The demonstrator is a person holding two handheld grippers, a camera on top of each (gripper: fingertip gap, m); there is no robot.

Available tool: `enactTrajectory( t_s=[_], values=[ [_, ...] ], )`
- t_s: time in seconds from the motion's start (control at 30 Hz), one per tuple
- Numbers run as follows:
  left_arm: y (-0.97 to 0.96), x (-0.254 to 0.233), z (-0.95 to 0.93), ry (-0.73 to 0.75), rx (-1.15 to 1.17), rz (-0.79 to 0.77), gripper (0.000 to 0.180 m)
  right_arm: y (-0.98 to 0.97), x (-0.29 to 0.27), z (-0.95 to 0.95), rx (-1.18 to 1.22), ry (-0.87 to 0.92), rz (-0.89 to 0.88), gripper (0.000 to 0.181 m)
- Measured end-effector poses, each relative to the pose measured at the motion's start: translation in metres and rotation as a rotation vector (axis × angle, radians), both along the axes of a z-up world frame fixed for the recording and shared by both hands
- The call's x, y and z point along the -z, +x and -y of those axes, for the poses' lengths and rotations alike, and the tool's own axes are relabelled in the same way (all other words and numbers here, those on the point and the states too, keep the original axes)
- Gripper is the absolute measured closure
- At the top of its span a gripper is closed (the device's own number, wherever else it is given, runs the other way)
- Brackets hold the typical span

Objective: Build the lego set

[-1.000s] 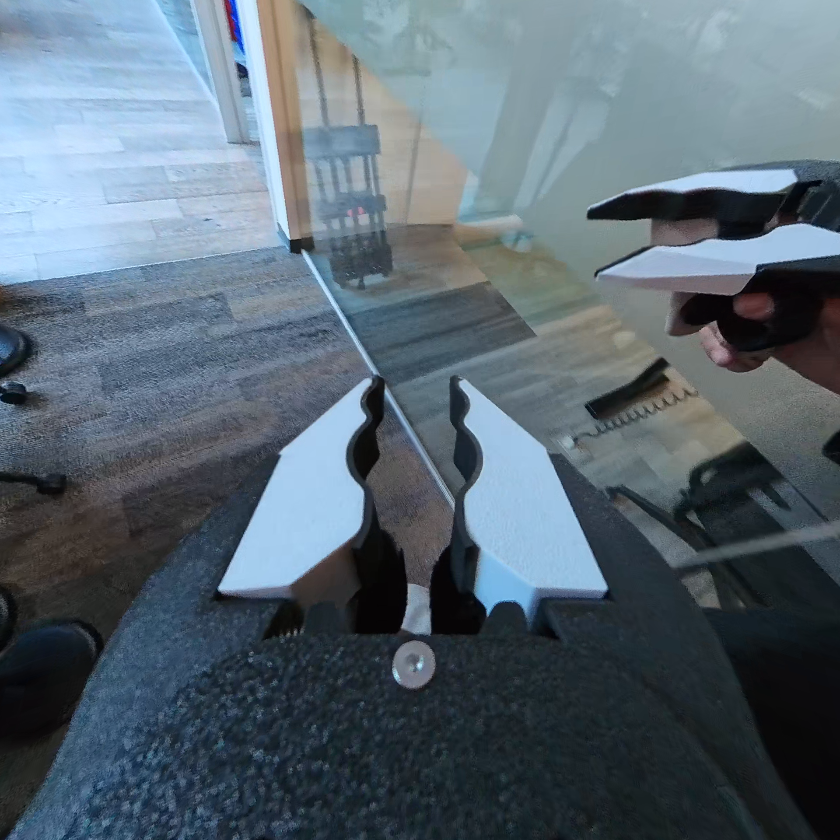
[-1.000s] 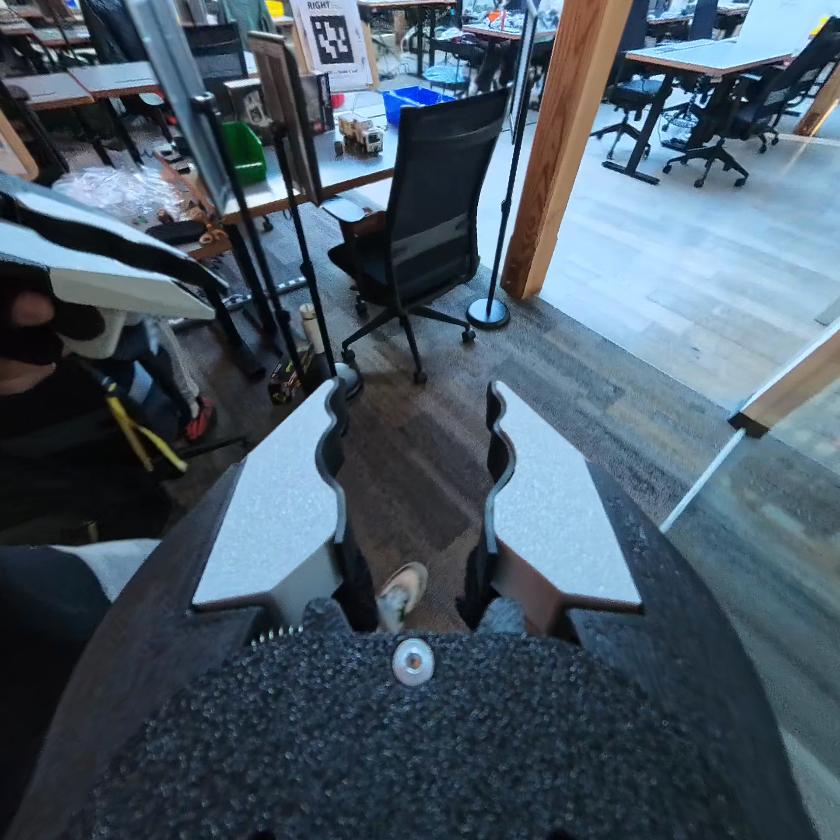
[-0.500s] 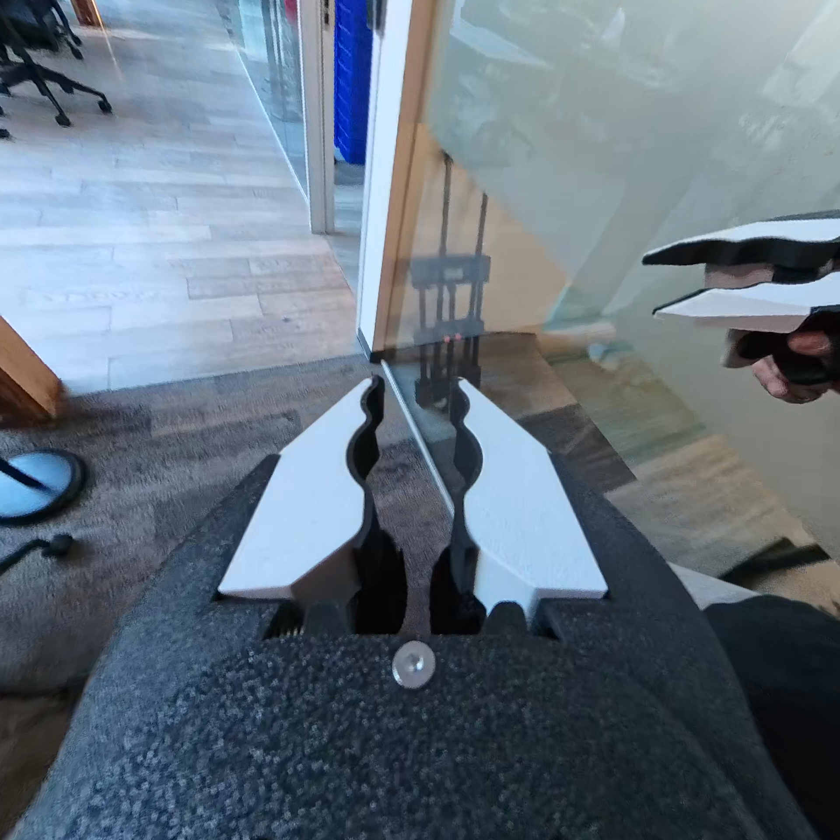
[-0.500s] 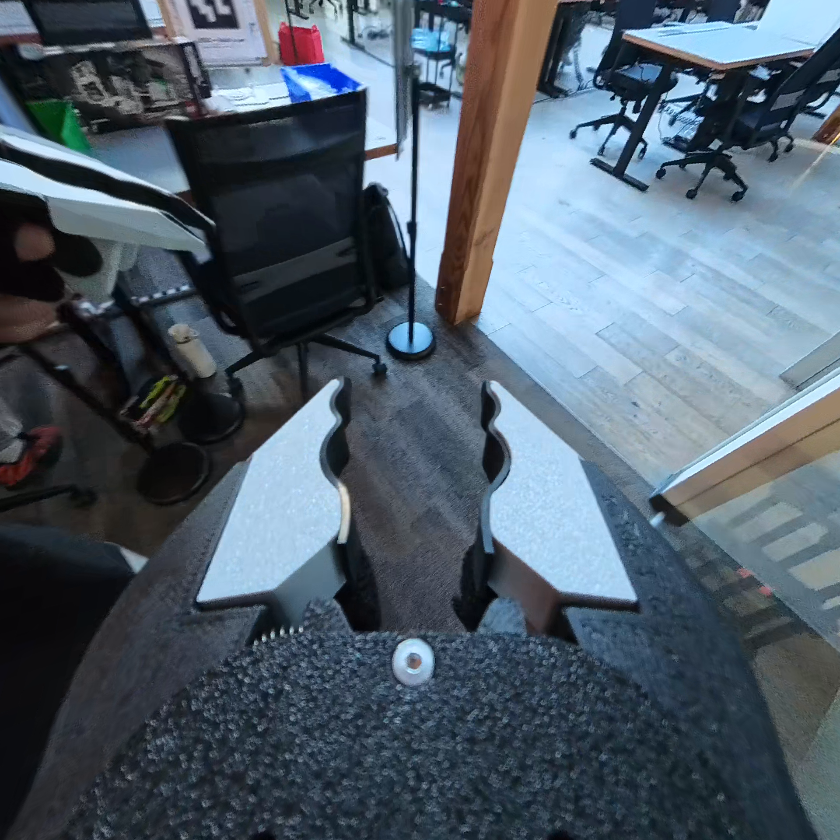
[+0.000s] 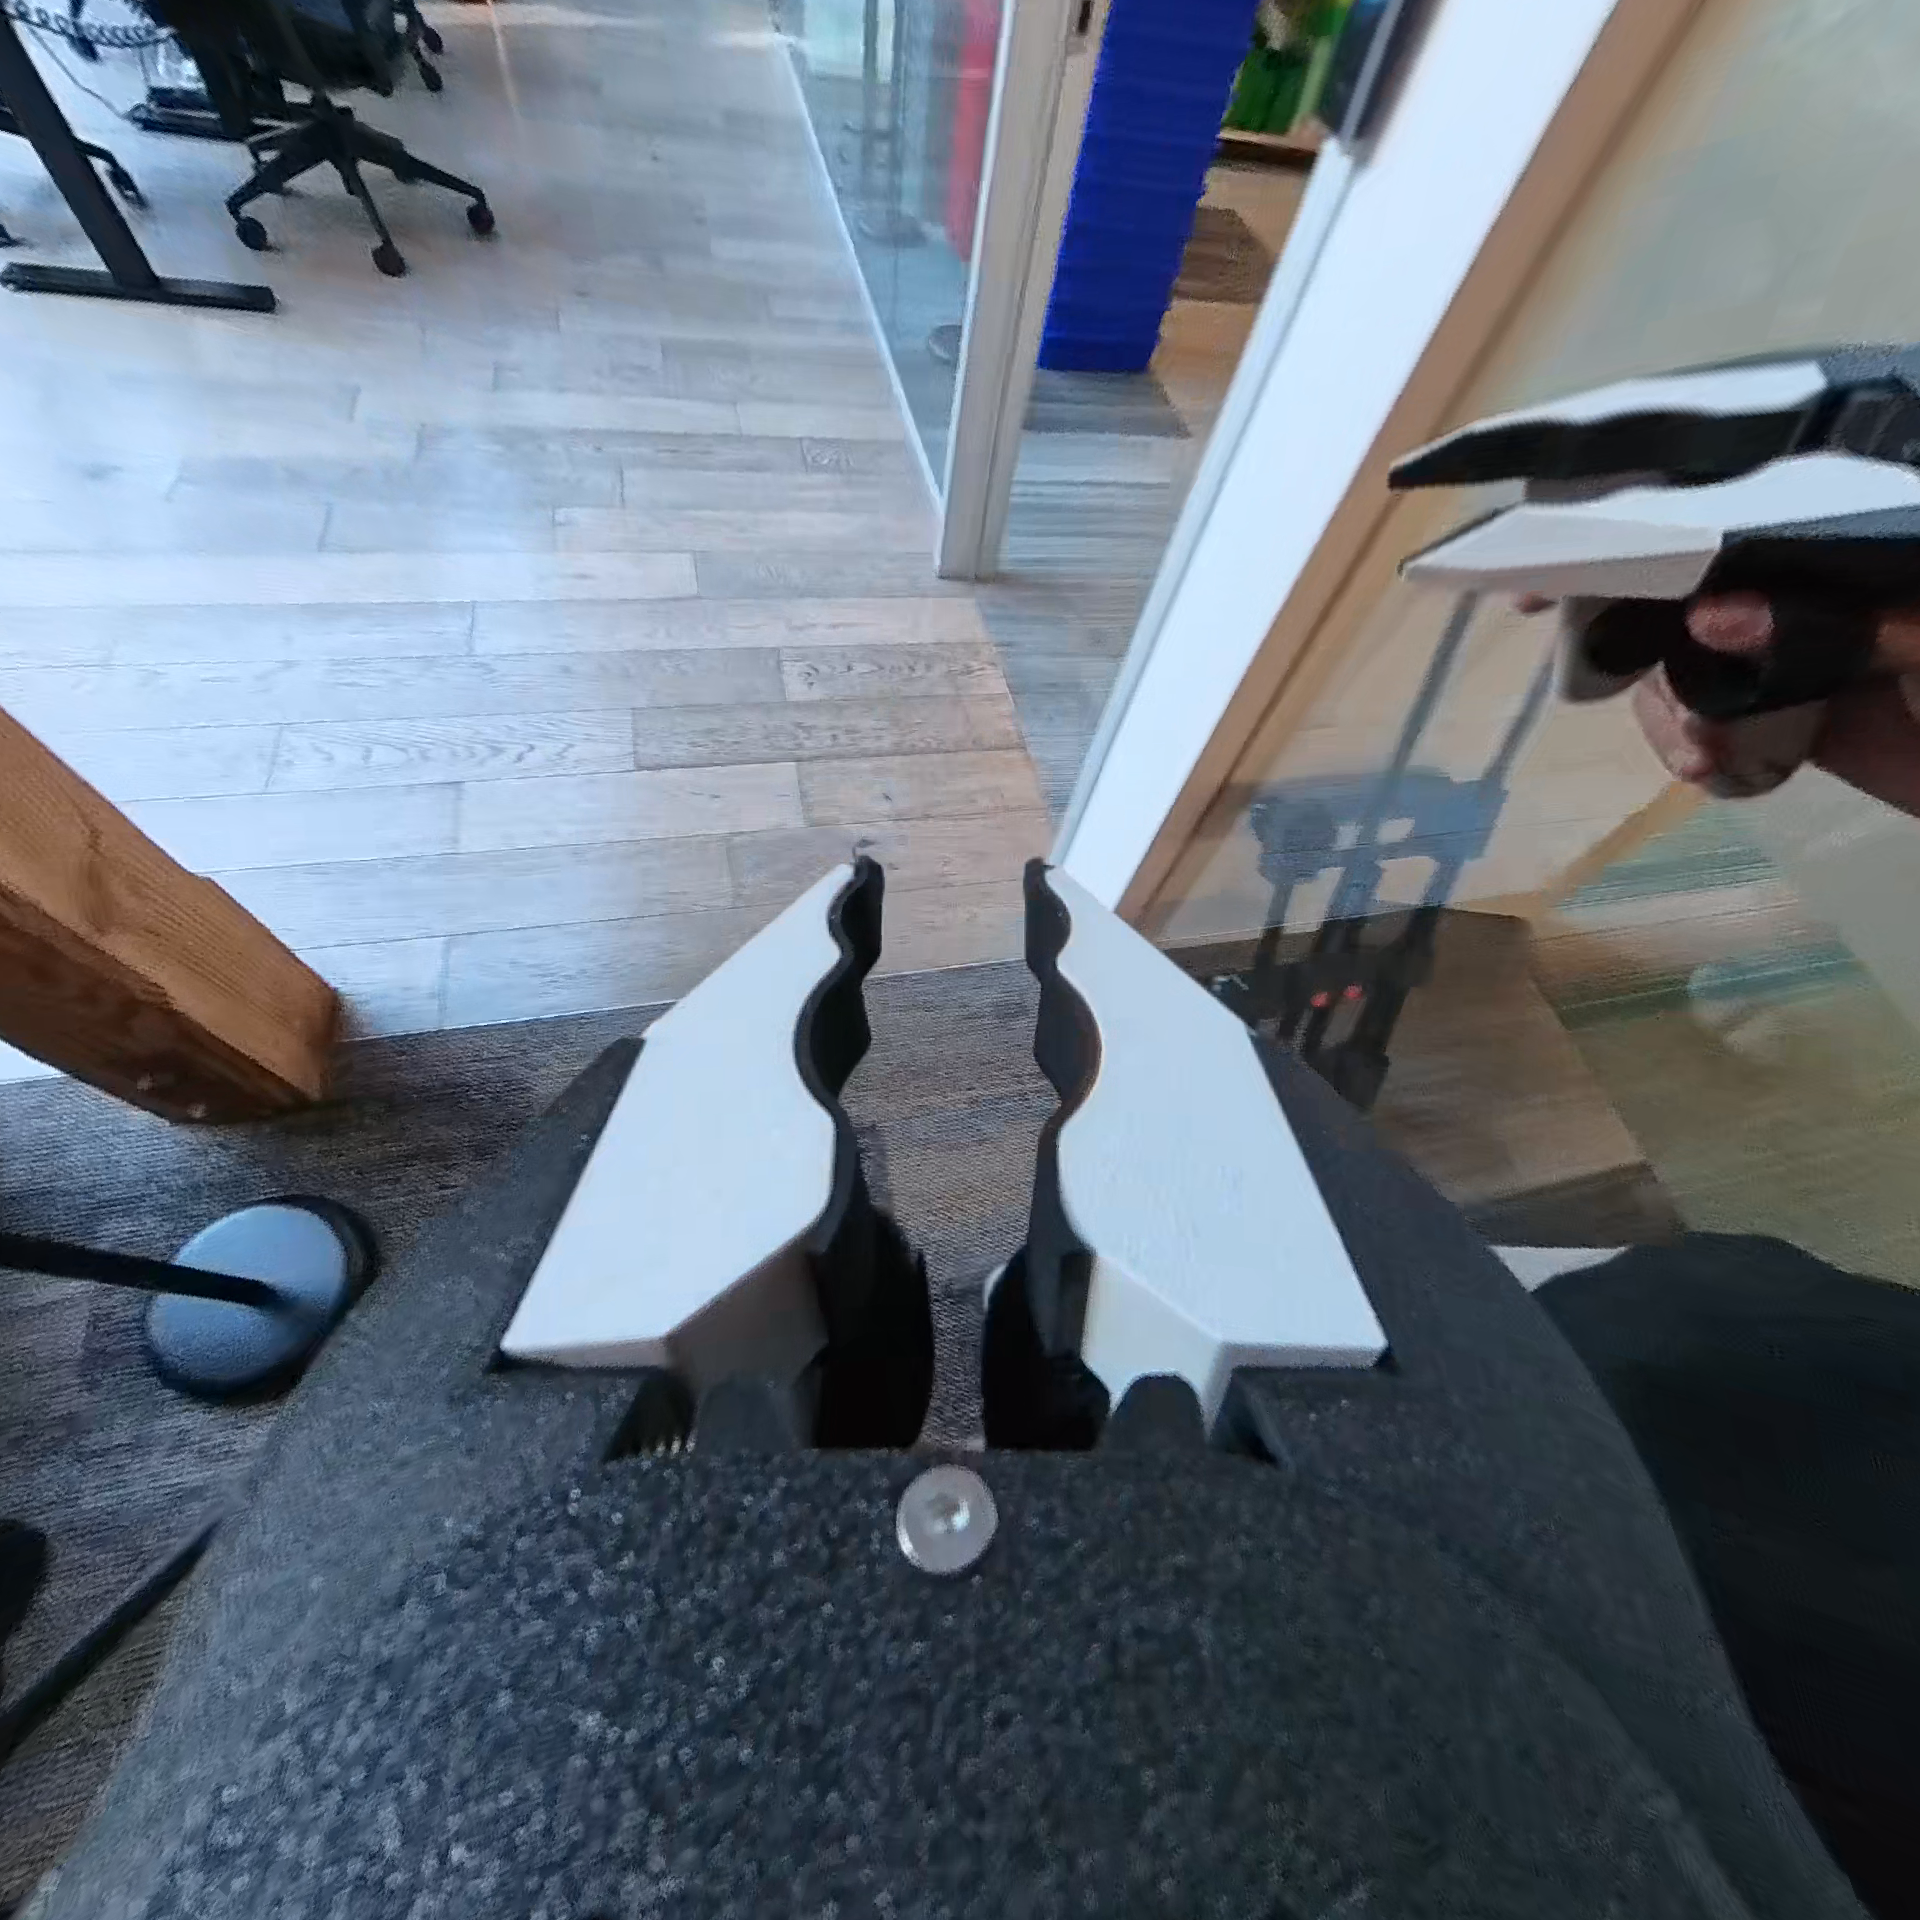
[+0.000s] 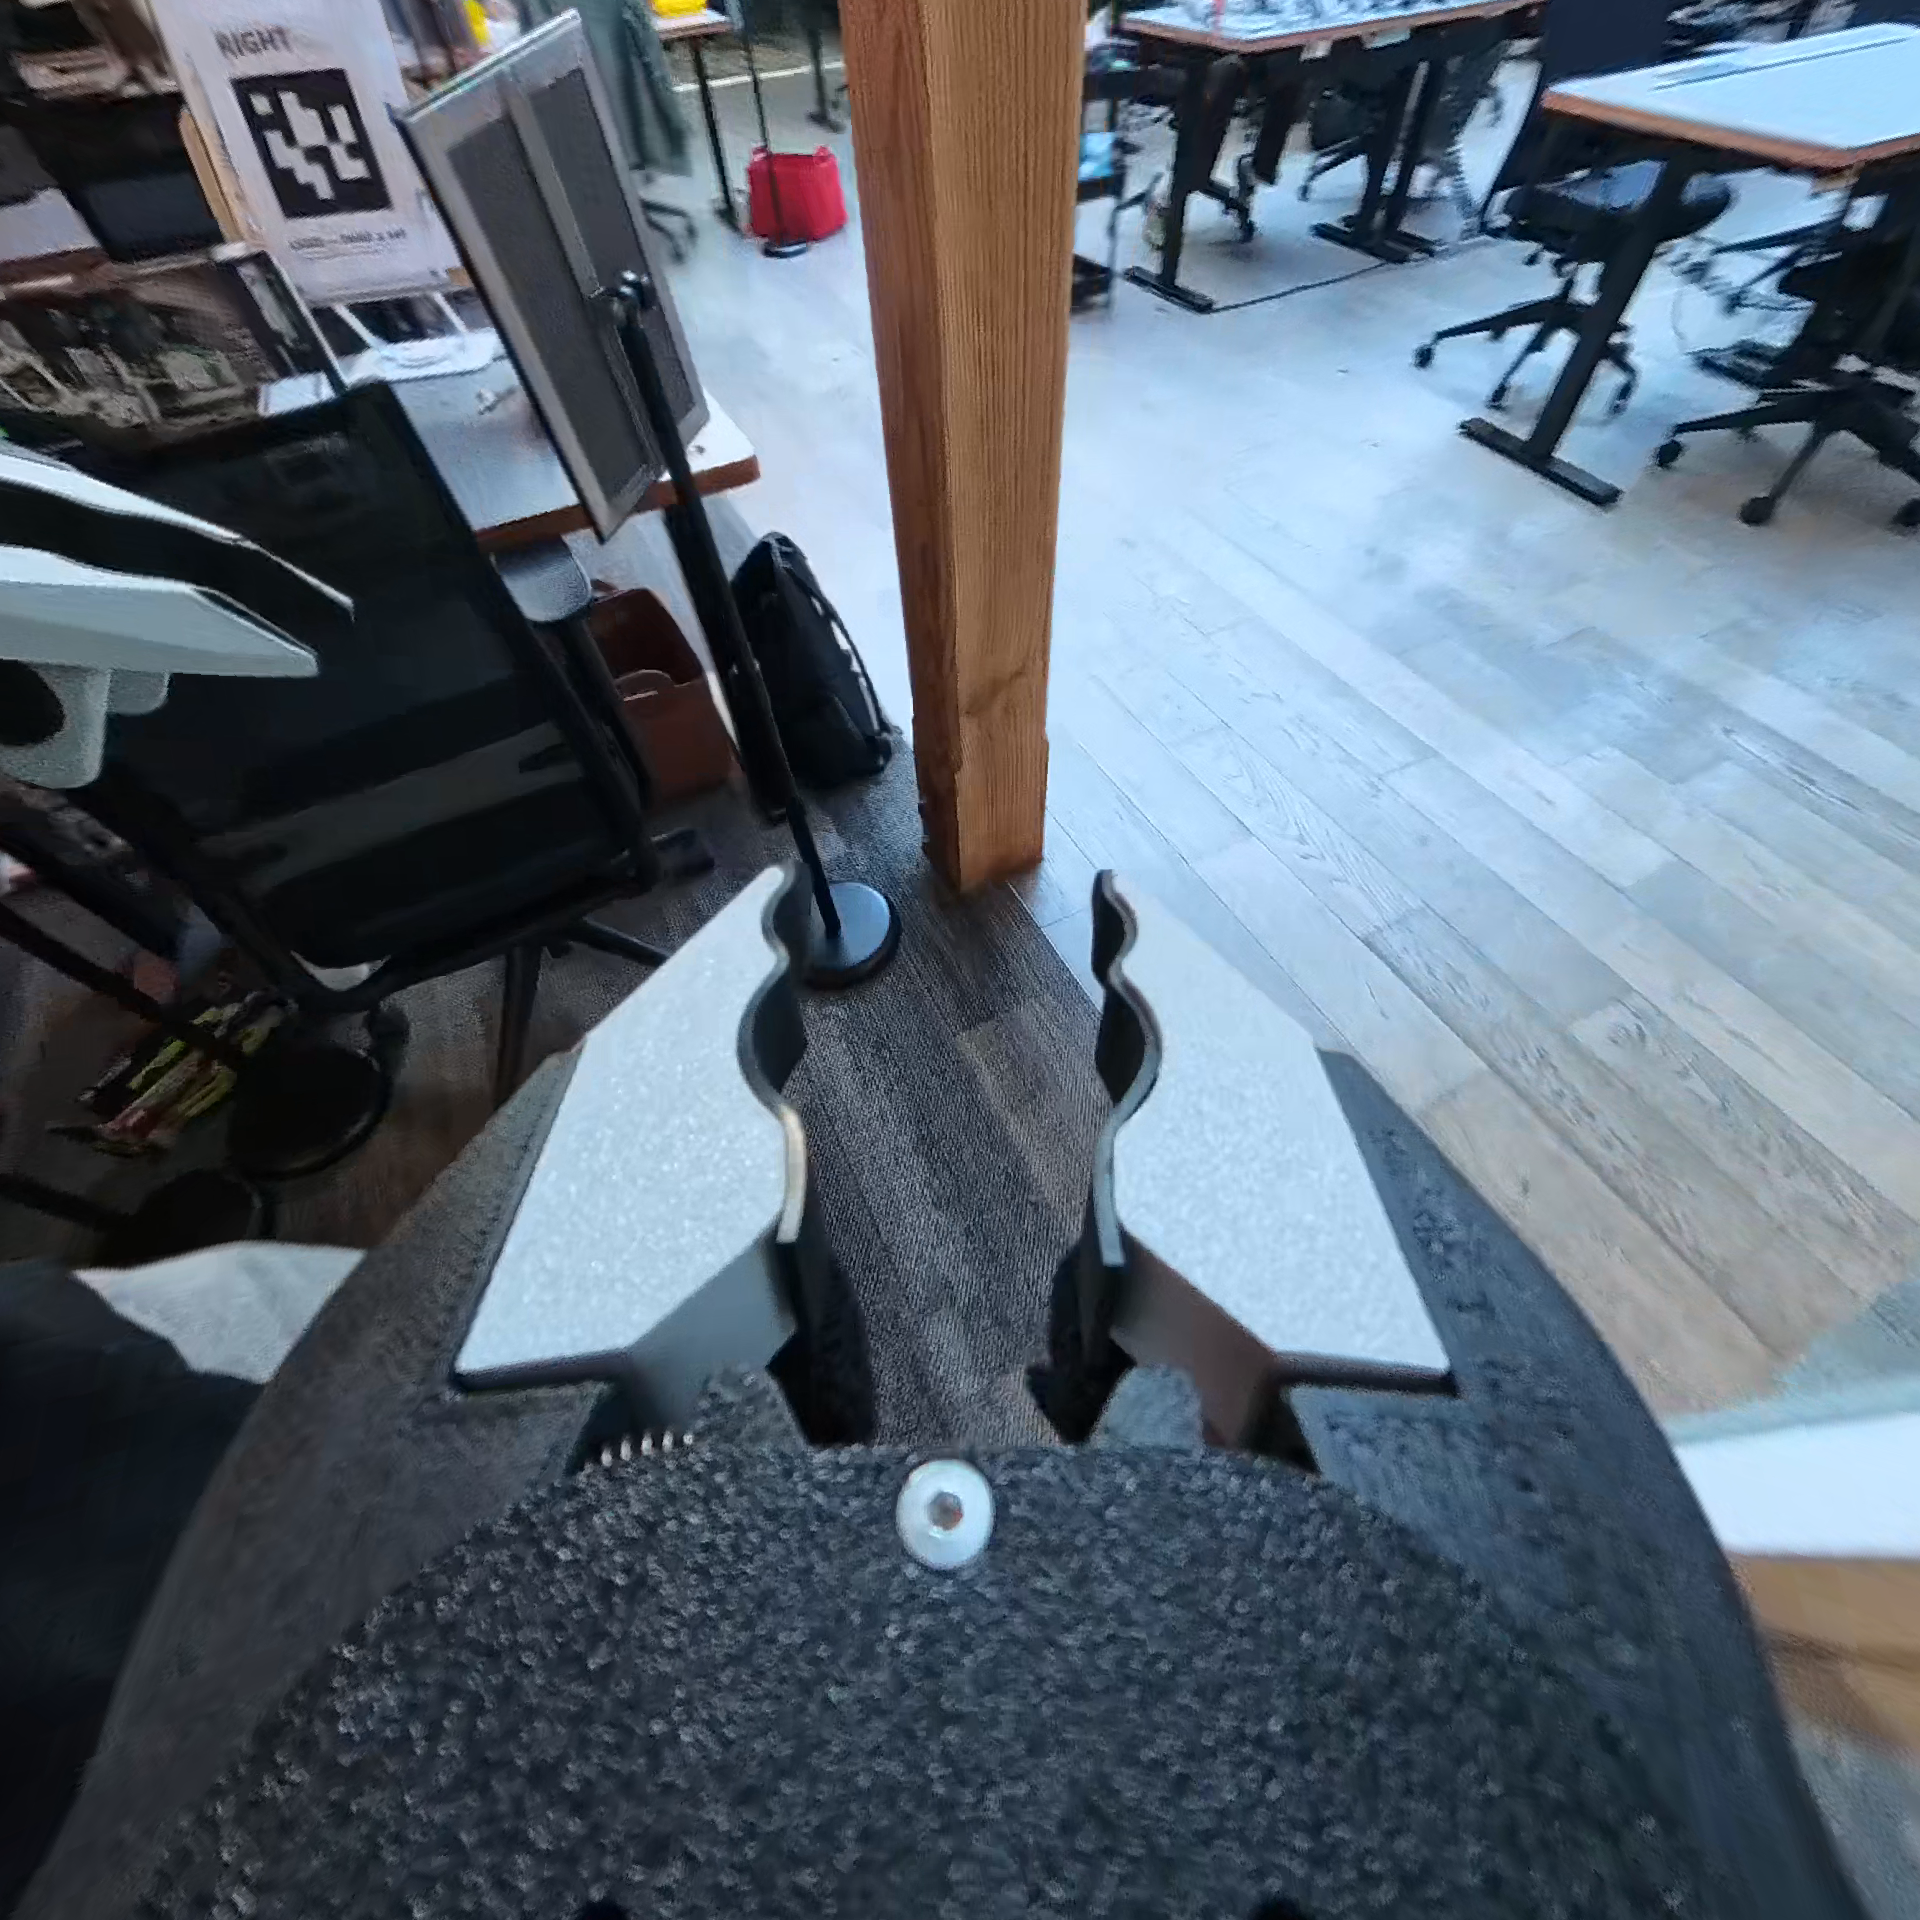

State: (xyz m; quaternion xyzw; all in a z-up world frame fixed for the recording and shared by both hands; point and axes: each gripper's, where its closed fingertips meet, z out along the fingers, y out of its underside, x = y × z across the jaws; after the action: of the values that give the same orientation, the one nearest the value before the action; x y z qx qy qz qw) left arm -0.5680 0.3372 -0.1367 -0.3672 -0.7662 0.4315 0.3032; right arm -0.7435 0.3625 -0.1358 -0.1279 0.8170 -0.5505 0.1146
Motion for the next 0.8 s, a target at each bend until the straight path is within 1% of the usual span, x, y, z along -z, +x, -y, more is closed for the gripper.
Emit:
enactTrajectory(
  t_s=[0.07, 0.17, 0.3, 0.43, 0.5, 0.57, 0.73, 0.8],
  values=[
    [-0.028, -0.004, 0.055, -0.005, -0.031, 0.04, 0.154, -0.028, -0.002, 0.066, -0.068, 0.03, -0.013, 0.127],
    [-0.066, -0.005, 0.137, 0.014, -0.083, 0.014, 0.155, -0.064, -0.011, 0.164, -0.149, 0.002, -0.057, 0.128],
    [-0.114, 0.014, 0.259, 0.024, -0.14, -0.016, 0.156, -0.107, 0.003, 0.298, -0.214, -0.003, -0.078, 0.127],
    [-0.169, 0.036, 0.395, 0.04, -0.134, -0.042, 0.157, -0.148, 0.025, 0.436, -0.216, 0.022, -0.078, 0.127],
    [-0.194, 0.033, 0.466, 0.032, -0.125, -0.031, 0.157, -0.165, 0.027, 0.505, -0.212, 0.052, -0.054, 0.127],
    [-0.214, 0.026, 0.535, 0.021, -0.113, 0.0, 0.157, -0.176, 0.017, 0.572, -0.231, 0.069, -0.03, 0.127],
    [-0.242, 0.008, 0.706, -0.001, -0.134, 0.037, 0.157, -0.205, -0.001, 0.743, -0.32, 0.075, -0.081, 0.127],
    [-0.245, 0.001, 0.768, -0.026, -0.165, 0.048, 0.157, -0.214, -0.003, 0.811, -0.342, 0.066, -0.072, 0.127]
  ],
)
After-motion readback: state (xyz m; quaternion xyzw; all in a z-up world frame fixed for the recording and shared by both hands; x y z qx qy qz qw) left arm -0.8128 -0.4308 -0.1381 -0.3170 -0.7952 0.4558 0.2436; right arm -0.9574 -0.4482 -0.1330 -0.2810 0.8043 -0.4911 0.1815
